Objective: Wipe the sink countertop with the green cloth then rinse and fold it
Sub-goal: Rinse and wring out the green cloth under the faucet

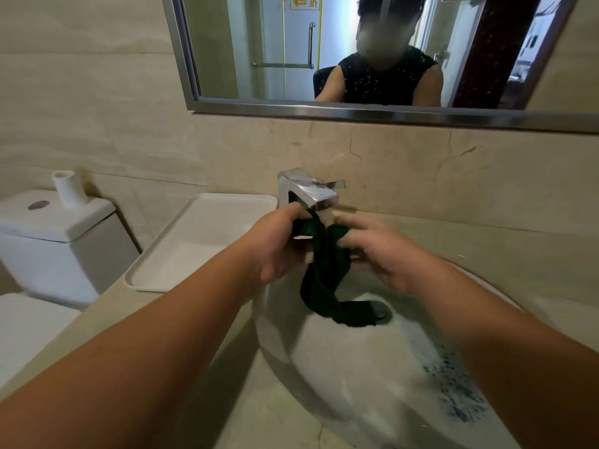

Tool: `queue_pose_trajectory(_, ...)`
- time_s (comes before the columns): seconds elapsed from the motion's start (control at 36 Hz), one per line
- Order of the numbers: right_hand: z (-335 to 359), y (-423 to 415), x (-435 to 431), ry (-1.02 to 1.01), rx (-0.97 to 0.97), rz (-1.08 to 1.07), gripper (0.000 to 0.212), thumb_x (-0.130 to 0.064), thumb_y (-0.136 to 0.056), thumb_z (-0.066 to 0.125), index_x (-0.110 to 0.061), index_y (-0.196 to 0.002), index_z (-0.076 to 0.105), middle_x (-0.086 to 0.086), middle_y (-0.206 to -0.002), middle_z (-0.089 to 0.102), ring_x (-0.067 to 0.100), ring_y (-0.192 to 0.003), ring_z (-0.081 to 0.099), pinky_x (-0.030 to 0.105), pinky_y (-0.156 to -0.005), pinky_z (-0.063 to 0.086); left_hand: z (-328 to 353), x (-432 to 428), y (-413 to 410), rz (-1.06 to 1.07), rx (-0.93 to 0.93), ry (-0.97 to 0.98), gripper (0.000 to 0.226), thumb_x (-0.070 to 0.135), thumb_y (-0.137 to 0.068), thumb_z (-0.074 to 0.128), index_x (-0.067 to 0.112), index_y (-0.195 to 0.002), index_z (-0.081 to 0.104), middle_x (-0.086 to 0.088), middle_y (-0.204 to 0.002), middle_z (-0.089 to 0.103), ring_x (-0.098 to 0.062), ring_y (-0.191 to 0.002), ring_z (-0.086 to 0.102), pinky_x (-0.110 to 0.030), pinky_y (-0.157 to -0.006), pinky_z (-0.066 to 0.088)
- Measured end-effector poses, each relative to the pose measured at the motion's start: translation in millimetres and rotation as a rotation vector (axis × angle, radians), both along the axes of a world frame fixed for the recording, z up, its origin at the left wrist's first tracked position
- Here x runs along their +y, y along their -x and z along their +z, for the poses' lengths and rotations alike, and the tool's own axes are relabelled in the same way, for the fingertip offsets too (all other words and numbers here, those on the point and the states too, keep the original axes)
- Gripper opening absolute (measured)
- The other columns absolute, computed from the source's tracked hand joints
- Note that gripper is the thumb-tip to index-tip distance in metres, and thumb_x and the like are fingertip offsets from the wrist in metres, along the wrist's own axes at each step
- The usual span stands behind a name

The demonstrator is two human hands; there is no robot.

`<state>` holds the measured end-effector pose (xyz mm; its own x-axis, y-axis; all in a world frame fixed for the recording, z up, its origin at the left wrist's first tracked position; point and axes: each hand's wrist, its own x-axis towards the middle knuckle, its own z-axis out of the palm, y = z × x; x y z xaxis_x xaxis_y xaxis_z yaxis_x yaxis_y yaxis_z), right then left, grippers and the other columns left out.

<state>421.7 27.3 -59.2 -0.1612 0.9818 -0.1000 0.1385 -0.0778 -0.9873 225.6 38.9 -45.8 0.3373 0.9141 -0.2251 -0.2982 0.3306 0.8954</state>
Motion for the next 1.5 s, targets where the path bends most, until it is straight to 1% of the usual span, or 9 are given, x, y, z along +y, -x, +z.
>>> queue_pose_trajectory(0.08, -11, 11, -3, -0.035, -0.077, 0.130, 0.055, -0.005, -0.076, 0.076, -0.025, -0.126, 0.067, 0.006, -0.107, 0.079, 0.025, -0.101, 0.076, 0.046, -0.093, 0.061, -5, -1, -1, -0.108, 0.112, -0.048, 0.034, 0.024, -0.096, 0.048, 0.008, -0.112, 0.073, -0.012, -0.102, 0.075, -0.027, -0.087, 0.062, -0.039, -0.076, 0.056)
queue_pose_trajectory(0.25, -22, 24, 6, -0.169, -0.138, 0.020, 0.024, -0.017, -0.081, 0.070, -0.029, -0.100, 0.075, 0.006, -0.096, 0.080, 0.026, -0.094, 0.077, 0.055, -0.092, 0.060, -2, -6, 1, -0.011, 0.386, -0.274, 0.032, 0.024, -0.097, 0.049, 0.009, -0.098, 0.078, -0.008, -0.092, 0.082, -0.025, -0.088, 0.079, -0.035, -0.079, 0.062)
queue_pose_trajectory(0.47, -16, 12, 14, -0.150, -0.031, -0.066, 0.027, -0.008, -0.094, 0.068, -0.031, -0.102, 0.079, 0.001, -0.097, 0.082, 0.018, -0.092, 0.079, 0.024, -0.065, 0.060, -10, -3, 6, 0.119, 0.230, -0.268, 0.016, 0.009, -0.098, 0.063, -0.001, -0.096, 0.075, -0.016, -0.082, 0.049, -0.031, -0.084, 0.059, -0.055, -0.094, 0.063)
queue_pose_trajectory(0.61, -15, 11, 12, 0.002, 0.407, -0.086, 0.029, 0.003, -0.098, 0.055, -0.011, -0.118, 0.072, 0.023, -0.109, 0.077, 0.038, -0.103, 0.075, 0.053, -0.084, 0.063, -25, 6, 12, 0.079, 0.390, -0.294, 0.025, 0.003, -0.087, 0.071, 0.007, -0.112, 0.068, -0.016, -0.108, 0.072, -0.035, -0.106, 0.071, -0.054, -0.104, 0.056)
queue_pose_trajectory(0.72, -4, 14, 9, 0.104, 0.848, -0.095, 0.036, 0.008, -0.099, 0.043, -0.007, -0.123, 0.065, 0.028, -0.114, 0.074, 0.039, -0.103, 0.075, 0.053, -0.080, 0.063, -36, 10, 6, -0.202, 0.430, -0.195, 0.058, 0.009, -0.077, 0.087, 0.011, -0.131, 0.064, -0.010, -0.116, 0.081, -0.028, -0.112, 0.076, -0.045, -0.106, 0.055)
queue_pose_trajectory(1.0, 20, -21, 15, 0.089, 1.011, -0.316, 0.030, 0.002, -0.099, 0.039, -0.005, -0.124, 0.055, 0.025, -0.115, 0.065, 0.042, -0.109, 0.069, 0.063, -0.100, 0.052, -53, 8, -1, -0.217, 0.938, -0.224, 0.024, 0.025, -0.091, 0.077, 0.023, -0.115, 0.077, -0.001, -0.107, 0.076, -0.023, -0.102, 0.070, -0.043, -0.099, 0.060)
queue_pose_trajectory(1.08, 23, -37, 18, 0.031, 1.056, -0.375, 0.036, 0.007, -0.098, 0.036, -0.011, -0.121, 0.056, 0.023, -0.104, 0.069, 0.039, -0.091, 0.073, 0.065, -0.085, 0.058, -48, 7, -5, -0.201, 0.934, -0.198, 0.029, 0.031, -0.091, 0.071, 0.021, -0.118, 0.071, -0.006, -0.112, 0.073, -0.026, -0.105, 0.068, -0.047, -0.101, 0.059)
queue_pose_trajectory(1.31, 12, -56, 22, -0.017, 1.058, -0.517, 0.041, 0.014, -0.095, 0.034, -0.012, -0.105, 0.064, 0.020, -0.108, 0.068, 0.034, -0.097, 0.067, 0.053, -0.088, 0.061, -41, 16, -3, -0.011, 0.701, -0.079, 0.018, 0.024, -0.095, 0.069, 0.014, -0.111, 0.068, -0.014, -0.097, 0.082, -0.032, -0.090, 0.080, -0.052, -0.087, 0.066)
queue_pose_trajectory(1.5, 4, -56, 18, -0.054, 0.748, -0.523, 0.042, 0.016, -0.091, 0.038, -0.017, -0.097, 0.064, 0.013, -0.100, 0.067, 0.027, -0.090, 0.061, 0.041, -0.083, 0.053, -36, 20, -1, 0.061, 0.423, -0.010, 0.021, 0.031, -0.104, 0.063, 0.021, -0.121, 0.071, -0.010, -0.098, 0.083, -0.030, -0.090, 0.082, -0.045, -0.083, 0.065)
